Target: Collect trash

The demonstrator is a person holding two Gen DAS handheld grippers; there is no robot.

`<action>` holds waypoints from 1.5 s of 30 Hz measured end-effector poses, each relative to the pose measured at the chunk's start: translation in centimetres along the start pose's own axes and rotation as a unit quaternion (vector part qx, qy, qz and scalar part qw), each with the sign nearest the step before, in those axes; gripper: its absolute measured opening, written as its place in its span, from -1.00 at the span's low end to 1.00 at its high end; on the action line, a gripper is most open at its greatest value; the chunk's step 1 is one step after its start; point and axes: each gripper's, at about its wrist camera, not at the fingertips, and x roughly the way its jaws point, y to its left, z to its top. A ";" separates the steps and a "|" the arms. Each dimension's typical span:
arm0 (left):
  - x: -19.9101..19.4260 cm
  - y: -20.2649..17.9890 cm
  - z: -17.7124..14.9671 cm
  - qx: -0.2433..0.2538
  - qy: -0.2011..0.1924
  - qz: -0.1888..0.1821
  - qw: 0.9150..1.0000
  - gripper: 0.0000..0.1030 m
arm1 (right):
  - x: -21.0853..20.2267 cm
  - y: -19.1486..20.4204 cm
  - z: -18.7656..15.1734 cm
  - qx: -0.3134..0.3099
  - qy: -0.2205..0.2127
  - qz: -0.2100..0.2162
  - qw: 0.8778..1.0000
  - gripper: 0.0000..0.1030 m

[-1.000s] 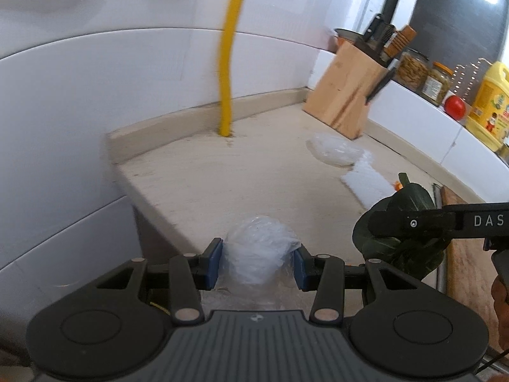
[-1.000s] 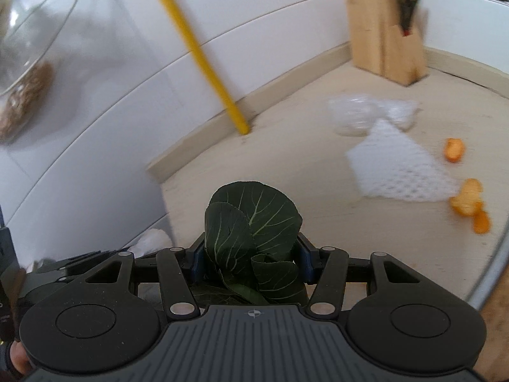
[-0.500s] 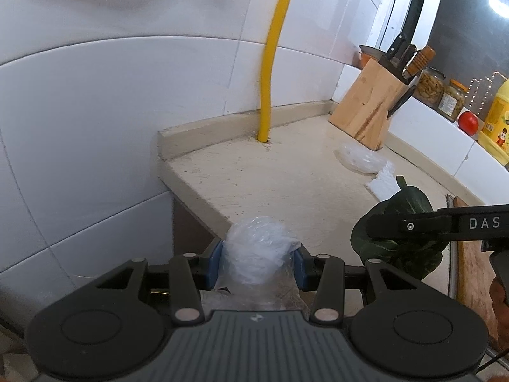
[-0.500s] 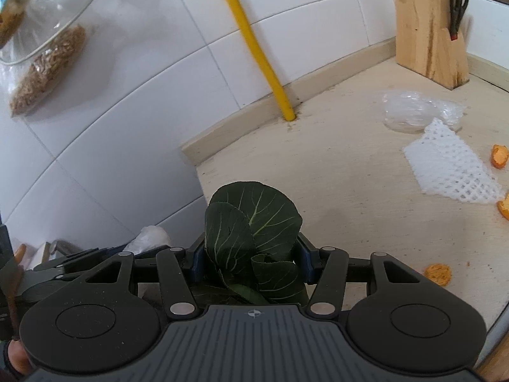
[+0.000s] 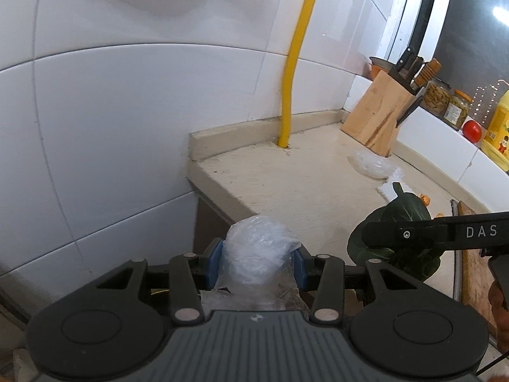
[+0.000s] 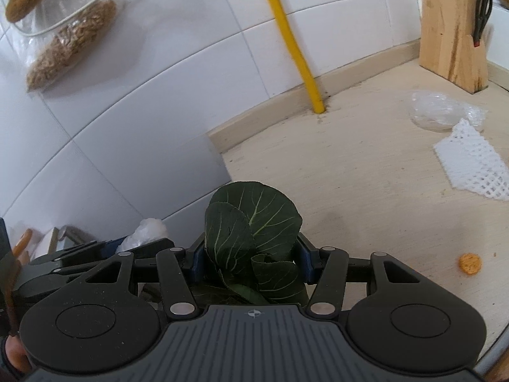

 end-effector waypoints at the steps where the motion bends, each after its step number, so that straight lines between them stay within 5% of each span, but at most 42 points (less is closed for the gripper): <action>1: -0.1 0.2 -0.1 -0.001 0.000 0.001 1.000 -0.24 | 0.2 0.5 -0.1 -0.003 0.002 0.002 1.000 0.18; 25: -3.3 5.9 -0.7 -0.025 -0.028 0.028 0.999 -0.24 | 3.6 7.2 -0.9 -0.046 0.025 0.029 0.998 0.19; 45: -1.9 8.4 -2.0 -0.043 -0.005 0.059 0.997 -0.24 | 6.6 10.0 -1.5 -0.074 0.052 0.027 0.996 0.19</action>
